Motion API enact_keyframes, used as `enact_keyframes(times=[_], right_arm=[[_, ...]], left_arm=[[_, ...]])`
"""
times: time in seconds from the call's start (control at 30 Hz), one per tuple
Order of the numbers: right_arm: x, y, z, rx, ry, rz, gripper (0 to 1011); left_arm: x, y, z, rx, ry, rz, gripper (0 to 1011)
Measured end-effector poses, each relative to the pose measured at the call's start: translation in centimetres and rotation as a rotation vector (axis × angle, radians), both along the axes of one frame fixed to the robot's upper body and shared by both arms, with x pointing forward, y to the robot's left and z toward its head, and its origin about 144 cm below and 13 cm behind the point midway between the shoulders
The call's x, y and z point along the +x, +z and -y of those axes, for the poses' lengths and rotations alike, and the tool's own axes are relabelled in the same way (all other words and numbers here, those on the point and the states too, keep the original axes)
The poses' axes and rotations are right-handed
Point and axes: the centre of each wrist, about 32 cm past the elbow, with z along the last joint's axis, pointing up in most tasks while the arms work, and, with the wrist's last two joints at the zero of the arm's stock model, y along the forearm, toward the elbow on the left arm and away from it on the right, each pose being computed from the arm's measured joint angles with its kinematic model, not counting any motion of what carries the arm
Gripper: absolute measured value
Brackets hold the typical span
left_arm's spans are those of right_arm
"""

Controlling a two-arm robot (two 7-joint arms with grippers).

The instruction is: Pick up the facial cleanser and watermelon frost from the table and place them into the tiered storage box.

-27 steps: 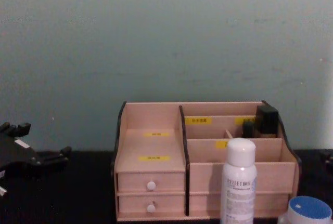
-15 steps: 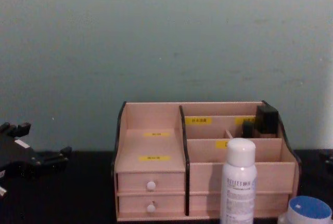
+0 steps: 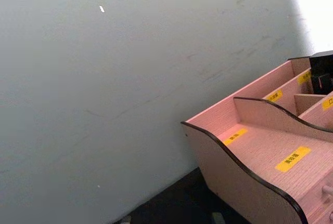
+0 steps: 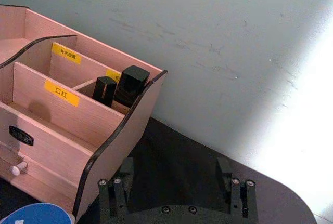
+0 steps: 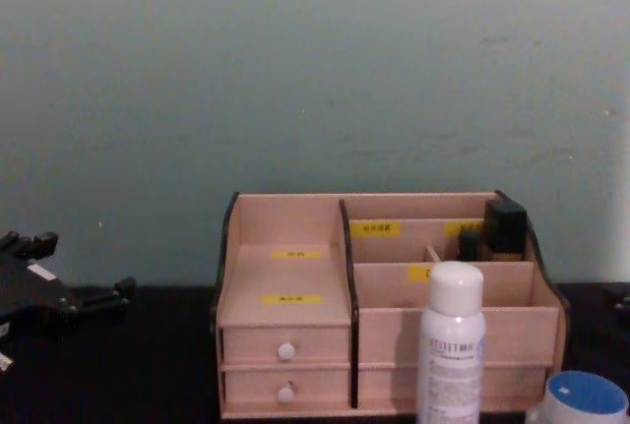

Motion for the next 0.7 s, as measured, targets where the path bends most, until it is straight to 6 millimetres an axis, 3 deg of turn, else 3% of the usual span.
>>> enact_keyframes(times=[0.7], right_arm=[[0.0, 0.0, 0.0, 0.0, 0.0, 0.0, 1003]], left_arm=[[0.0, 0.0, 0.0, 0.0, 0.0, 0.0, 1001]])
